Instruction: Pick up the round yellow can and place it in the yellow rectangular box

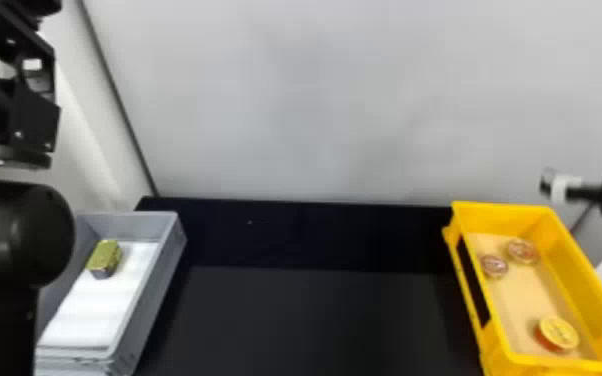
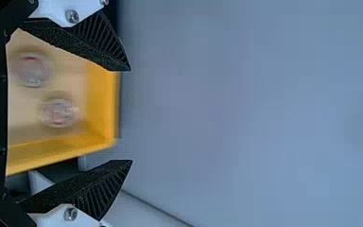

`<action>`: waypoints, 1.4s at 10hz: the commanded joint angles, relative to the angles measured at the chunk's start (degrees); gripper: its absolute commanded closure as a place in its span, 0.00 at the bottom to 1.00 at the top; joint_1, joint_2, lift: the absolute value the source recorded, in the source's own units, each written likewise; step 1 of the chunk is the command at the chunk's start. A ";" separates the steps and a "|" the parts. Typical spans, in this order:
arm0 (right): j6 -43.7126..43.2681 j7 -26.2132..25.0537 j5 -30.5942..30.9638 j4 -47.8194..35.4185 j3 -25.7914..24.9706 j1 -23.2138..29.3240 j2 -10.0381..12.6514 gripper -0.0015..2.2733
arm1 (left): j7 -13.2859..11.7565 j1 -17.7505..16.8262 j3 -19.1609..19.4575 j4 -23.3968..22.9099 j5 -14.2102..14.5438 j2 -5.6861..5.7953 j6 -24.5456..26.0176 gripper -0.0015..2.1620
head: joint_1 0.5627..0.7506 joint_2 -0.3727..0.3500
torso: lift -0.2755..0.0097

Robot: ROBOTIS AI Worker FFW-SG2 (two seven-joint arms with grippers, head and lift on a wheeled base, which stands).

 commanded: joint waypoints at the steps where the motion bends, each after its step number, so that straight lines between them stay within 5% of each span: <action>1: -9.13 -12.04 -3.70 -12.04 5.29 -3.06 -0.03 0.05 | 0.00 0.40 0.33 -0.01 -0.08 -0.11 -0.08 0.07 | 0.53 0.59 | 0.96; 3: -19.50 -20.48 -0.80 -15.11 12.23 -8.68 0.85 0.05 | 0.09 0.84 0.69 -0.01 -0.08 -0.19 -0.35 0.07 | 0.53 0.59 | 0.96; 8: -23.99 -14.77 10.81 -19.24 19.79 -21.69 2.26 0.04 | 0.18 1.10 2.09 0.52 0.19 -0.19 -1.14 0.07 | 0.53 0.59 | 0.96; 14: -36.83 -18.02 18.54 -22.41 27.00 -24.59 -2.05 0.02 | 0.18 1.19 2.18 0.52 0.19 -0.11 -1.32 0.07 | 0.53 0.59 | 0.96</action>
